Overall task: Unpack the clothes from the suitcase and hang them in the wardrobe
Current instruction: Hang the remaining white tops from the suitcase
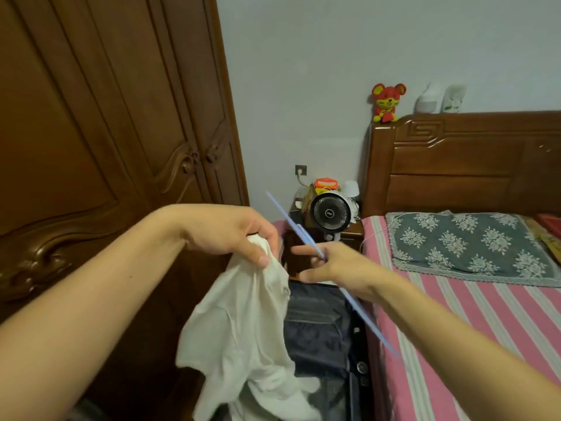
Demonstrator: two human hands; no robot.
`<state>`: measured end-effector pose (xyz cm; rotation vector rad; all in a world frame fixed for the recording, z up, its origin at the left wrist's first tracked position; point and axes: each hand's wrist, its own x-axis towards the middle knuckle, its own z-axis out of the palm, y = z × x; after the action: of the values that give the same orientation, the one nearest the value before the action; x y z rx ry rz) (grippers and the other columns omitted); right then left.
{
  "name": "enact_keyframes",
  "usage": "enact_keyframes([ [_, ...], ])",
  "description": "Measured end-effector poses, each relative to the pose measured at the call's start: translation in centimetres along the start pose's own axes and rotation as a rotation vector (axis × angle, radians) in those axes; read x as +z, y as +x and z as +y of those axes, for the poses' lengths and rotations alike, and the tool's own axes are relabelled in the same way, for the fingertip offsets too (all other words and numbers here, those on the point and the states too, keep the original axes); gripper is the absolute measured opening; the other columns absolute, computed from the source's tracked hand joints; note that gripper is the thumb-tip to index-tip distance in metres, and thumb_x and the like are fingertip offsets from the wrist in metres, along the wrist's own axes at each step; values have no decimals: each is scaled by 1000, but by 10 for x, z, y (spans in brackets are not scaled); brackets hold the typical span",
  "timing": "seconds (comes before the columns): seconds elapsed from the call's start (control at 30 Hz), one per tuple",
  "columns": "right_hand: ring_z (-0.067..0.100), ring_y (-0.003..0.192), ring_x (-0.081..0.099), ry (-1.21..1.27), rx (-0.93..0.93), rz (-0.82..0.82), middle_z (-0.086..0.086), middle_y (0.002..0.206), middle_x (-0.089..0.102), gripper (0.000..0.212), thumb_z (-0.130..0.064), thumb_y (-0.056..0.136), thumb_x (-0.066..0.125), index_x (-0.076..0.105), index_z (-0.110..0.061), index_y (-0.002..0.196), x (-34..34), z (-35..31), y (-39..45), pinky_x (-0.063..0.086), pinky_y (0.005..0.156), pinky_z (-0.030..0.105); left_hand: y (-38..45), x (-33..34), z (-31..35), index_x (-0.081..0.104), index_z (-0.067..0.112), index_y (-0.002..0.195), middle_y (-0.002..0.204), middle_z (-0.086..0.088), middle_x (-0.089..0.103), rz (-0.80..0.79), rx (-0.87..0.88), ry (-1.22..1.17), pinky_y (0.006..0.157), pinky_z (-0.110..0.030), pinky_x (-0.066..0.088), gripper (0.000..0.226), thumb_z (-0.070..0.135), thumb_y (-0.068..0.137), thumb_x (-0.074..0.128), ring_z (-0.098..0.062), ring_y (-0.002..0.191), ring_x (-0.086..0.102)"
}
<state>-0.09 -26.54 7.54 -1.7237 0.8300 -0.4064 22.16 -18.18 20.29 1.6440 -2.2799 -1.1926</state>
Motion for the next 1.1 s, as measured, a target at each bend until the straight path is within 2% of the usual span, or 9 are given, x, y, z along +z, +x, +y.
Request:
enact_keyframes([
  [0.13,10,68,54,65,-30,-196,0,70,53,48,-12,81,81,68,-16,127,55,-9,32,46,75,19,-24,2,-6,77,31,91,94,15,70,203,23,207,84,-22,49,20,11,89,74,-5,93,66],
  [0.23,31,88,66,81,-85,-249,14,90,70,7,-14,86,70,76,-9,86,84,-6,41,51,97,42,-47,4,-22,78,31,88,92,17,70,406,28,119,82,-18,45,27,5,88,73,-2,94,66],
  [0.27,25,82,65,137,-74,-246,8,84,70,20,-13,92,64,73,-13,74,88,-8,38,51,94,39,-55,3,-28,77,31,88,93,16,70,486,26,80,82,-17,45,27,5,88,72,-2,94,66],
  [0.4,27,84,54,315,-124,-299,11,87,62,19,-29,92,69,71,-11,88,106,-12,39,47,86,38,-79,8,-46,76,19,93,89,16,71,706,-19,-117,75,-15,47,21,2,94,64,1,89,65],
  [0.57,8,69,56,180,-176,-15,-4,64,61,32,-17,89,73,61,-16,60,106,-20,49,44,75,25,-92,16,-59,70,13,80,79,6,64,750,-24,-347,70,-20,44,11,7,81,62,-5,74,59],
  [0.7,16,63,60,318,-241,180,6,64,62,28,-13,87,75,59,-11,65,71,-57,52,50,65,29,-81,36,-82,56,36,102,90,18,56,1090,-230,103,76,-28,40,21,24,89,67,-4,86,54],
  [0.87,14,50,45,227,-281,350,5,57,47,30,-13,85,73,53,-14,63,36,-91,60,38,48,23,-61,62,-92,43,31,93,103,16,40,1119,14,239,73,-47,48,28,4,94,49,-16,87,49],
  [1.0,19,52,39,226,-218,327,5,56,42,40,-11,84,74,48,-18,55,0,-92,57,33,49,27,-57,71,-98,49,29,91,98,9,42,944,-172,279,64,-48,46,16,13,92,48,-16,76,47],
  [1.1,18,52,53,248,-180,175,6,56,52,37,-3,82,76,53,-15,56,-17,-87,48,44,51,27,-53,78,-98,47,43,119,104,11,35,953,-371,495,55,-35,49,41,11,93,54,-13,79,48],
])
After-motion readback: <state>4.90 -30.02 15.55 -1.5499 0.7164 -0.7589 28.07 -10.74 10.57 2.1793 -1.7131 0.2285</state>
